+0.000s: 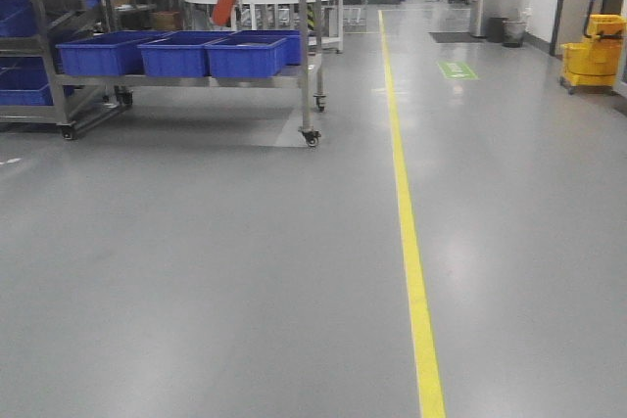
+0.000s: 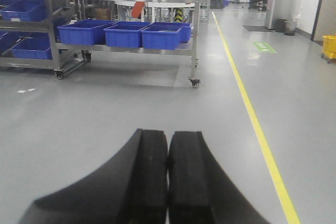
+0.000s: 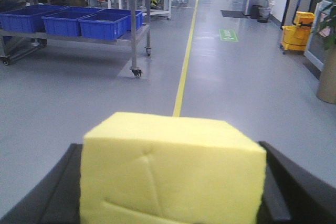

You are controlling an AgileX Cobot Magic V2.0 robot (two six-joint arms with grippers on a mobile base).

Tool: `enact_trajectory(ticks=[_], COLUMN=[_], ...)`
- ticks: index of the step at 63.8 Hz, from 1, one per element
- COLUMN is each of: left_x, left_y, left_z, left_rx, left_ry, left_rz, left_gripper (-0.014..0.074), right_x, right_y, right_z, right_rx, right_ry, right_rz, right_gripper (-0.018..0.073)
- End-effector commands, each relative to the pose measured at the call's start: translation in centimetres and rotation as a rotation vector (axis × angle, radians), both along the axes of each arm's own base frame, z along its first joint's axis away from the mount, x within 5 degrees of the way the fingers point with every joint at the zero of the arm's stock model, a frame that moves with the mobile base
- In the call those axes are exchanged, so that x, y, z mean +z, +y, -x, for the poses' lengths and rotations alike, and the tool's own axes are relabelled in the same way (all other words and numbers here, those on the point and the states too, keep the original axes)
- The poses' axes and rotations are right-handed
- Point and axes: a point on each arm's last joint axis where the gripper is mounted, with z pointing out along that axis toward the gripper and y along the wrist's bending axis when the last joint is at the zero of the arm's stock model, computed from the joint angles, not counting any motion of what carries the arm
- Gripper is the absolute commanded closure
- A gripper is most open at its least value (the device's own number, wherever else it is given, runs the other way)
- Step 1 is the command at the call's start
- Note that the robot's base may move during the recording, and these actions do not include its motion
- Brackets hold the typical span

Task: Place yellow foam block on left shelf second layer
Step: 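Drive the base away from the table, turning toward the bin racks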

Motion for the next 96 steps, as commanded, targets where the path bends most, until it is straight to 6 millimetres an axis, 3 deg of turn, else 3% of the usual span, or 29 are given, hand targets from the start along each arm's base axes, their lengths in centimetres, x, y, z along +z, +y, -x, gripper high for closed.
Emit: enact_trajectory(ticks=[1, 96], left_x=[-0.13, -0.13], left_y=[-0.14, -0.14], left_z=[-0.15, -0.15], left_rx=[-0.017, -0.017], left_ry=[-0.053, -0.053], left_rz=[0.007, 0.007], left_gripper=[0.046, 0.046], right_x=[1.59, 1.6], right_y=[0.1, 0.11], right_z=[0.03, 0.03], right_rx=[0.008, 0.009], right_ry=[-0.101, -0.102], right_rz=[0.023, 0.023], right_gripper=[0.0304, 0.0304])
